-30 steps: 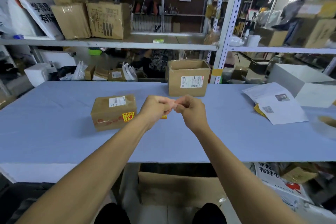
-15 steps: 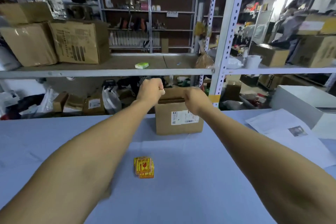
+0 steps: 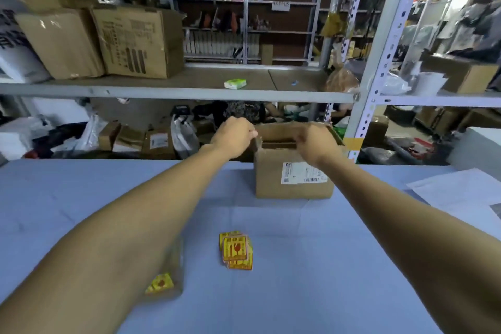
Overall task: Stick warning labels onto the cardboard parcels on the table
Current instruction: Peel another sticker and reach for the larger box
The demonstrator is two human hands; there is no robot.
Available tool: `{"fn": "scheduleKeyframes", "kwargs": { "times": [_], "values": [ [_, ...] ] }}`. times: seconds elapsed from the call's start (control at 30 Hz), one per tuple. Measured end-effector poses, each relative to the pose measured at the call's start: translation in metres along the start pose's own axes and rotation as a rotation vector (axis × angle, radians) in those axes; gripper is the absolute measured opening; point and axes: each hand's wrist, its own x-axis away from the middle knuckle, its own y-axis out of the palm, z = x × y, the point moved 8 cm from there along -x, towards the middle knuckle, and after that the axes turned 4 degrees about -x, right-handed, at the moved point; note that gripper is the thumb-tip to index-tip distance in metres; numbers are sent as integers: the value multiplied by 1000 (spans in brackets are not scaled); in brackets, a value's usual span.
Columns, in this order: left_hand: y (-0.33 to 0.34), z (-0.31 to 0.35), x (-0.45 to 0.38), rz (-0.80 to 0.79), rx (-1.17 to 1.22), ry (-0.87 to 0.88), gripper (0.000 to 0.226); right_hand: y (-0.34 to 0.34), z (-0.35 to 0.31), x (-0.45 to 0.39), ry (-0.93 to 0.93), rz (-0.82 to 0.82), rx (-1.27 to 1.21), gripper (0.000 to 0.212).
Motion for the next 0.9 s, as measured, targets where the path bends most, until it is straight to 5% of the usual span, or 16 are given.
{"fn": "scheduleKeyframes", "kwargs": {
  "times": [0.33, 0.5, 0.67, 0.9],
  "values": [
    [-30, -165, 249, -224, 29, -350, 45, 87, -159, 133, -57, -329, -356, 17],
    [-16, -230, 336, -256, 234, -517, 95, 140, -224, 201, -65, -593, -584, 63],
    [-2, -226, 358, -136, 651, -460, 108, 143, -236, 219, -25, -542, -594, 89],
    [-4, -164, 370, 26, 654, -432, 89, 101, -201, 252, 48, -424, -640, 82]
  ]
}}
